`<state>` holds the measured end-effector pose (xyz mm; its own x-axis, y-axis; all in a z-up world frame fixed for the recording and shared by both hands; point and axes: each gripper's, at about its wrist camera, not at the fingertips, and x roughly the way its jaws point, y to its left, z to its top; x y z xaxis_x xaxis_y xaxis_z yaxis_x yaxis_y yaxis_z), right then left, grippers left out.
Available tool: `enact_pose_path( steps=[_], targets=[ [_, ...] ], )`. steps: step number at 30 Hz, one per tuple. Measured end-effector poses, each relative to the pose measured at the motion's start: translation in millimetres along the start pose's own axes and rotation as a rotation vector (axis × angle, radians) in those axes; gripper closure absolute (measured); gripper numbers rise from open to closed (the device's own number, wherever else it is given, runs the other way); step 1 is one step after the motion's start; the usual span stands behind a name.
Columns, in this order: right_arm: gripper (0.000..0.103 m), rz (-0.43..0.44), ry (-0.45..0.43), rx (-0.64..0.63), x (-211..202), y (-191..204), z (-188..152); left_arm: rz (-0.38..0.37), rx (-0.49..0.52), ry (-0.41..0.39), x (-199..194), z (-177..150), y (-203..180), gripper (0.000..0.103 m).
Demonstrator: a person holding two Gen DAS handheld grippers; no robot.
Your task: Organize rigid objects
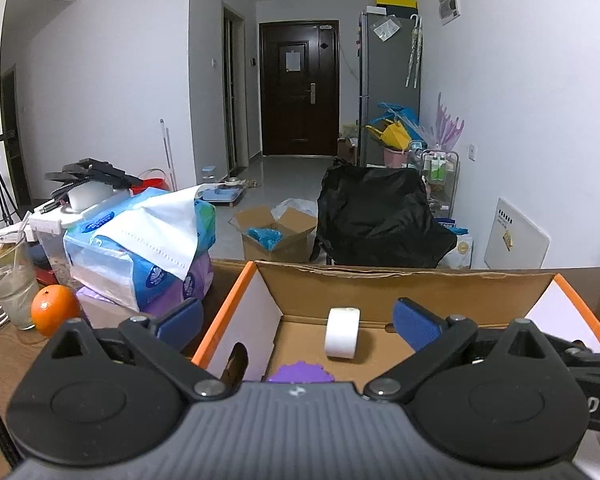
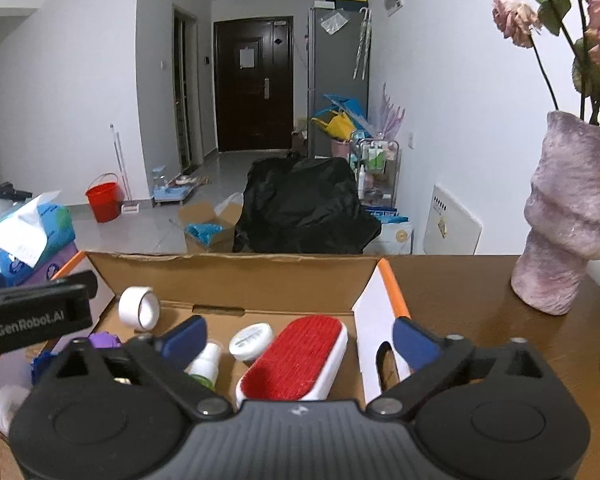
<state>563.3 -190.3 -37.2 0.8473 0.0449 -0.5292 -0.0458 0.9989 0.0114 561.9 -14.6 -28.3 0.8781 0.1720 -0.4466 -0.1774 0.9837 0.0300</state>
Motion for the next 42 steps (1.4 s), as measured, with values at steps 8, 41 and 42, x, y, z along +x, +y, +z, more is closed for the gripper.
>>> enact_pose_path(
  steps=[8,41,42],
  targets=[
    [0.000,-0.001,0.003,-0.002,-1,-1,2,0.005,0.003,0.010,-1,0,0,0.000],
    [0.000,0.021,-0.067,-0.015,-83,0,-24,0.010,0.046,-0.037,-80,-20,14,0.000],
    [0.000,0.021,-0.069,-0.014,-88,0,-26,0.008,0.045,-0.038,-85,-22,15,0.000]
  ],
)
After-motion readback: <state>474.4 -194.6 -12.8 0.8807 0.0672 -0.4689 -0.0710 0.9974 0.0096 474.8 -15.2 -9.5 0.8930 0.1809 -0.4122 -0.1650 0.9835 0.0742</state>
